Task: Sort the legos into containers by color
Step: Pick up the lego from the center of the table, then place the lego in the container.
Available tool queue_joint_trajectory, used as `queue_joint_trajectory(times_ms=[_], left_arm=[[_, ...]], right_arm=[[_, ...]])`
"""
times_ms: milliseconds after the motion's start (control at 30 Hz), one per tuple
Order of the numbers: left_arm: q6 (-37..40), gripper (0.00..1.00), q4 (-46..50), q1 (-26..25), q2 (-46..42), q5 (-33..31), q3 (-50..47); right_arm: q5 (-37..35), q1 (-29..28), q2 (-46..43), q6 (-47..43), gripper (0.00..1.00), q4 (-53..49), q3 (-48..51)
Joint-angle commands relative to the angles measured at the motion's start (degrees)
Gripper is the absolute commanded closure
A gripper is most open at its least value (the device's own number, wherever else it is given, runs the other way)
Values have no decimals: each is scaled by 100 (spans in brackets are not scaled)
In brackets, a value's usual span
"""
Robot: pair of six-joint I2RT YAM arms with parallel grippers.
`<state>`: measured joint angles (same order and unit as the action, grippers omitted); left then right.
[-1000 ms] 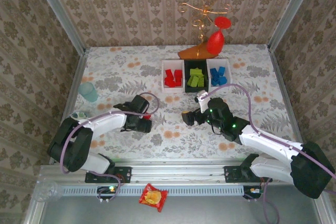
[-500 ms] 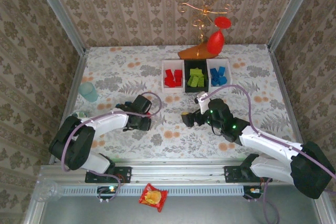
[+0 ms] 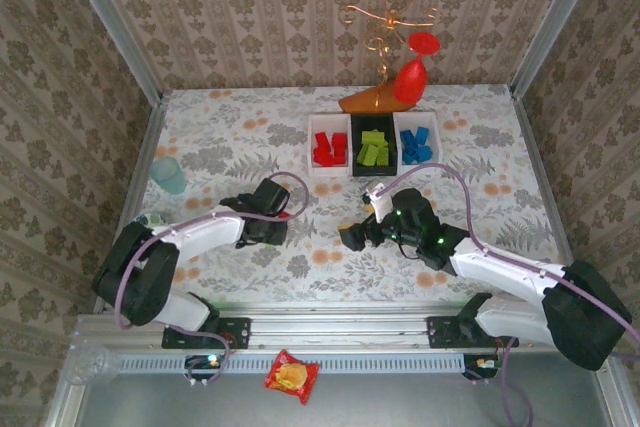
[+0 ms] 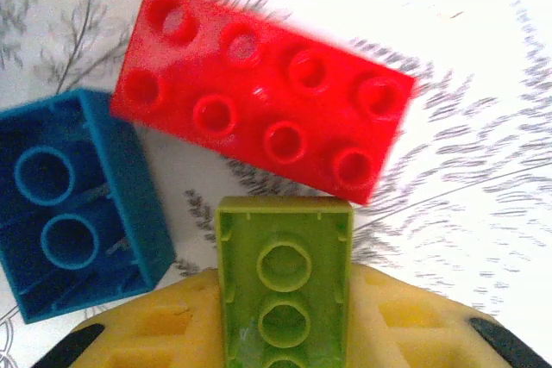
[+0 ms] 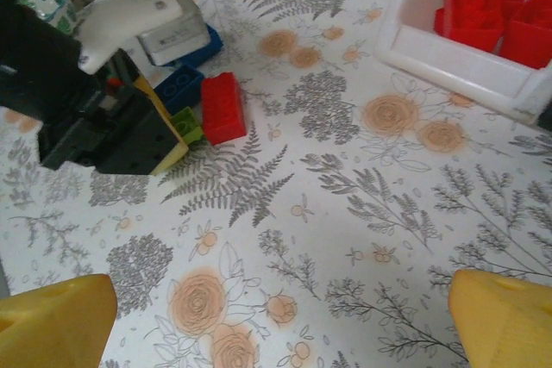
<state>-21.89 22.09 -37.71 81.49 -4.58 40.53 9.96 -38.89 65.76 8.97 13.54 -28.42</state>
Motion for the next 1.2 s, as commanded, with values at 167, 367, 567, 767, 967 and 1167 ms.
queue_joint_trajectory(times_ms=[167,367,567,767,967,1167], left_arm=[[20,70,-1216,-530,-327,-41,759],[360,70,-1953,-686,978,292,2216],[695,69,-2085,-713,2524,653,3927],[911,66,-1611,-694,3883,844,5641],[702,53,-1179,-566,4469,1220,6663],[682,32,-1564,-433,3668,1320,5902]], right_arm=[[-1210,505,-776,415,0,-167,235],[-2946,980,-1658,1016,0,-898,505],[-2970,1051,-2012,1052,0,-809,689],[-2853,1059,-1816,1076,0,-876,579],[-2803,1059,-1811,1040,0,-899,552],[-2589,1058,-1901,962,0,-780,626]])
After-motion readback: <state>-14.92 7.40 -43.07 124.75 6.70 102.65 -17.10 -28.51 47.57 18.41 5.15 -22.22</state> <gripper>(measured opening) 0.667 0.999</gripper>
